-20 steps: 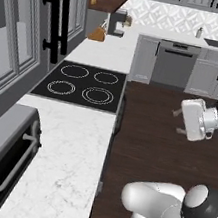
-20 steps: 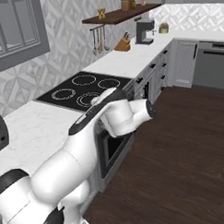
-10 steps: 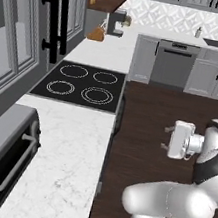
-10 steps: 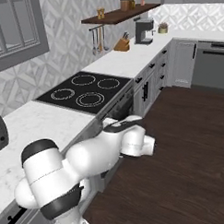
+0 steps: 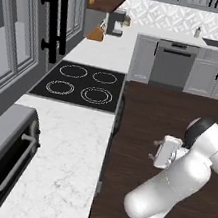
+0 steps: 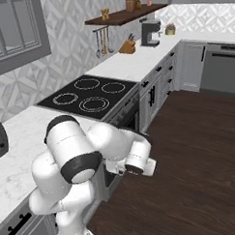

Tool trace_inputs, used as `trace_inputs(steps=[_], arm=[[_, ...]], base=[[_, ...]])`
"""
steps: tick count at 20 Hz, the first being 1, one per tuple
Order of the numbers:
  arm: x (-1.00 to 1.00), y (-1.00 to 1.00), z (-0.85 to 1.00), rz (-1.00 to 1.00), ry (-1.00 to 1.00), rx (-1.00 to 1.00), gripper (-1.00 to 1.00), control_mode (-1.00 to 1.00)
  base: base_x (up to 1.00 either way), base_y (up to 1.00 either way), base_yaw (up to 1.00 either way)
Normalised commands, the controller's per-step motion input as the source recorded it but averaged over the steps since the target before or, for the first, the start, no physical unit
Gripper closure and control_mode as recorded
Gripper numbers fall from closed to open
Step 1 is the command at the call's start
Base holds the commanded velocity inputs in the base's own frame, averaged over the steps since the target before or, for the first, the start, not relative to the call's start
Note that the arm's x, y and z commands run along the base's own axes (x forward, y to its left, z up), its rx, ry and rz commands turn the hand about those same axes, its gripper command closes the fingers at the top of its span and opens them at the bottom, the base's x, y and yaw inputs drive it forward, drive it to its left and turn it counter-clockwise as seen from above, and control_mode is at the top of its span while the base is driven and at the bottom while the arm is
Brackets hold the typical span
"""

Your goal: Take a straw from the drawer in front and place it inside the glass cup on the dining counter.

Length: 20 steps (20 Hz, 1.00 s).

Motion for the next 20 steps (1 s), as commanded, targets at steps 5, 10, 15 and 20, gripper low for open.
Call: trace_inputs(steps=[5,10,15,20], arm=[[0.00,0.38,-0.53,0.09,-0.17,0.00,-1.00,-1.00],[0.14,0.32,-0.37,0.01,-0.04,0.00,-1.00,-1.00],[0.31,0.36,-0.41,0.00,0.00,0.00,-1.00,-1.00],[0.22,0.45,-0.39,-0.05,0.01,0.00,-1.00,-1.00]], base=[[0.00,0.00,0.00],[0.00,0.00,0.00],[0.00,0.00,0.00],[0.00,0.00,0.00]])
